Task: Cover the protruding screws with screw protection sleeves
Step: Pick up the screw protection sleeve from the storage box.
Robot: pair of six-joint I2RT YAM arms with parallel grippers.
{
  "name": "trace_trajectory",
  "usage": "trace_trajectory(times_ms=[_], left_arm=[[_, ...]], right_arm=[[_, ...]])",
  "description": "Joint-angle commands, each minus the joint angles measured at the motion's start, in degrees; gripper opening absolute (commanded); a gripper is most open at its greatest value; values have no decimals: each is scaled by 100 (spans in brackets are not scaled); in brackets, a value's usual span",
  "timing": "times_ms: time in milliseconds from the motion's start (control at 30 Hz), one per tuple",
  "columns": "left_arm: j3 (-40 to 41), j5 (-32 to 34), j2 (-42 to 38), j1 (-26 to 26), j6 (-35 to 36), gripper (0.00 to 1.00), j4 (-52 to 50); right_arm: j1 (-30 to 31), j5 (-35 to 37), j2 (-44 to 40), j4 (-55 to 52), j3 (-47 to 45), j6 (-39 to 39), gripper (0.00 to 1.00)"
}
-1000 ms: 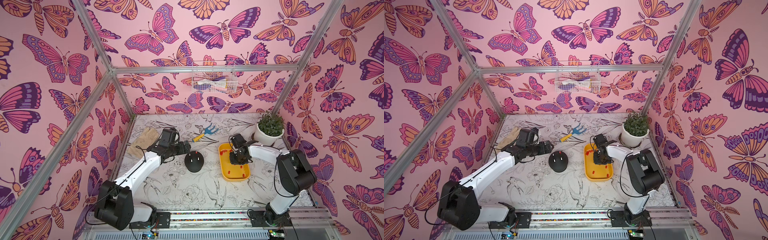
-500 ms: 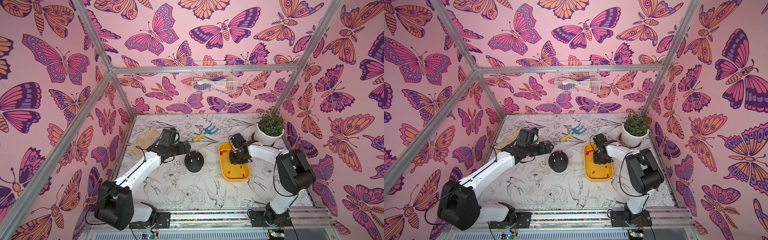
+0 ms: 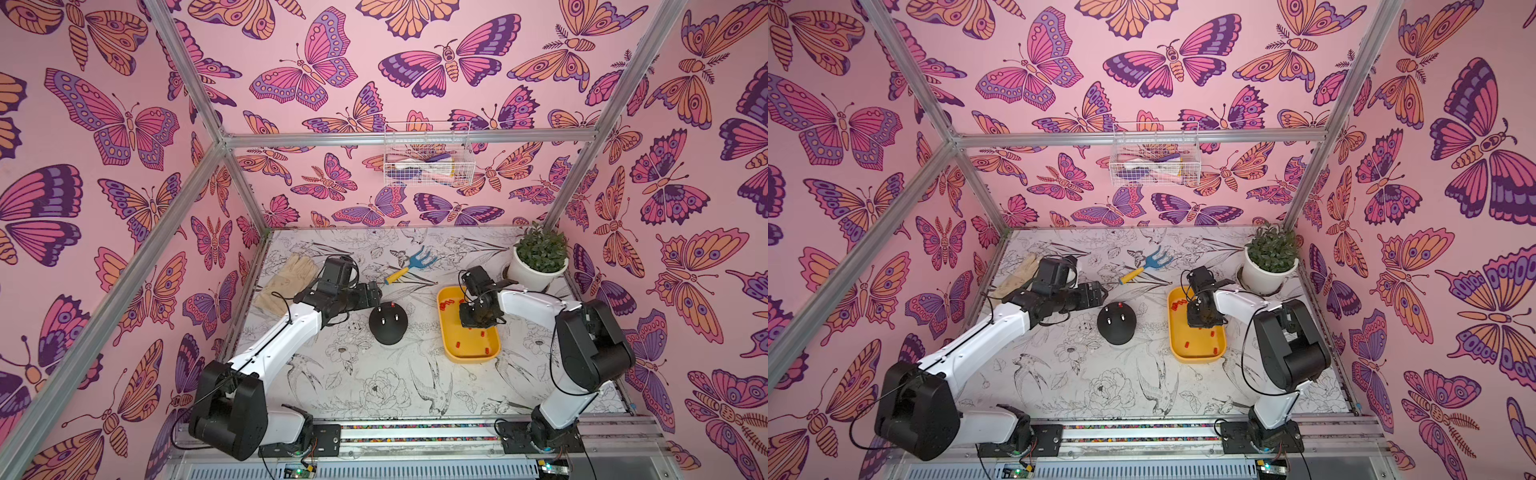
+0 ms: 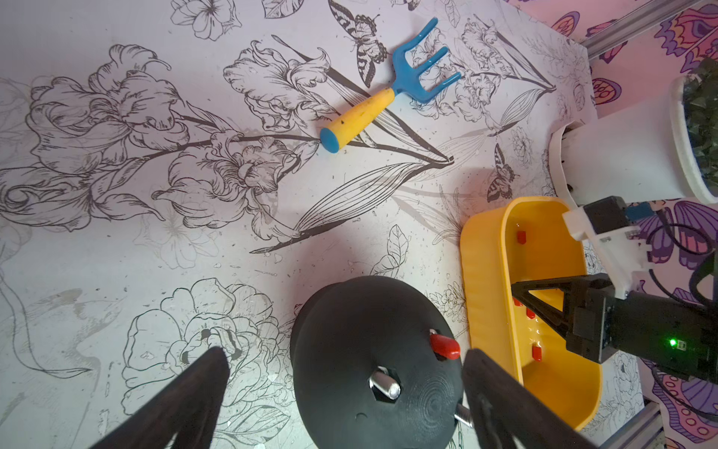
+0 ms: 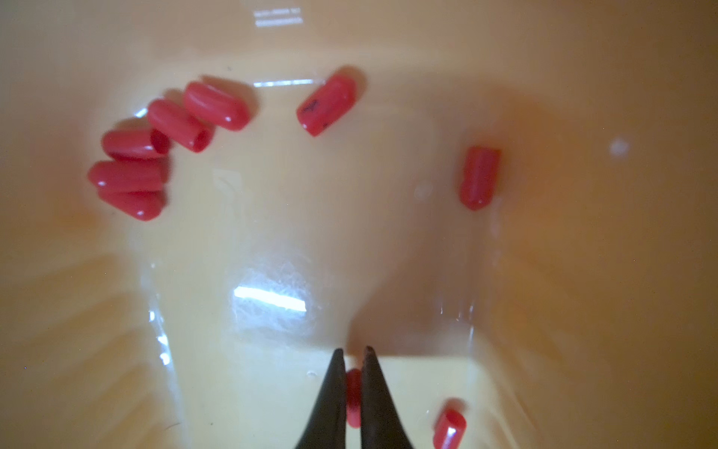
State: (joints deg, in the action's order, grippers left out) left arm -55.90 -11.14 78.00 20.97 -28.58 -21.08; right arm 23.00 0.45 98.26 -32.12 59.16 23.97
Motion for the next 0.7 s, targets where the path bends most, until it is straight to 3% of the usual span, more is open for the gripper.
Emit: trace_trajectory(times_ms=[0, 400, 667], left_arm=[[-109, -121, -153, 42, 54, 96, -85], [-1051, 583, -318, 1105, 599, 100, -911], [-1492, 670, -113, 1964, 706, 100, -965]], right_arm=[[-42, 118, -269, -191, 136, -37, 10], [-83, 6, -760, -255, 401, -110, 10], [-231, -257, -1324, -207, 546, -31, 10]])
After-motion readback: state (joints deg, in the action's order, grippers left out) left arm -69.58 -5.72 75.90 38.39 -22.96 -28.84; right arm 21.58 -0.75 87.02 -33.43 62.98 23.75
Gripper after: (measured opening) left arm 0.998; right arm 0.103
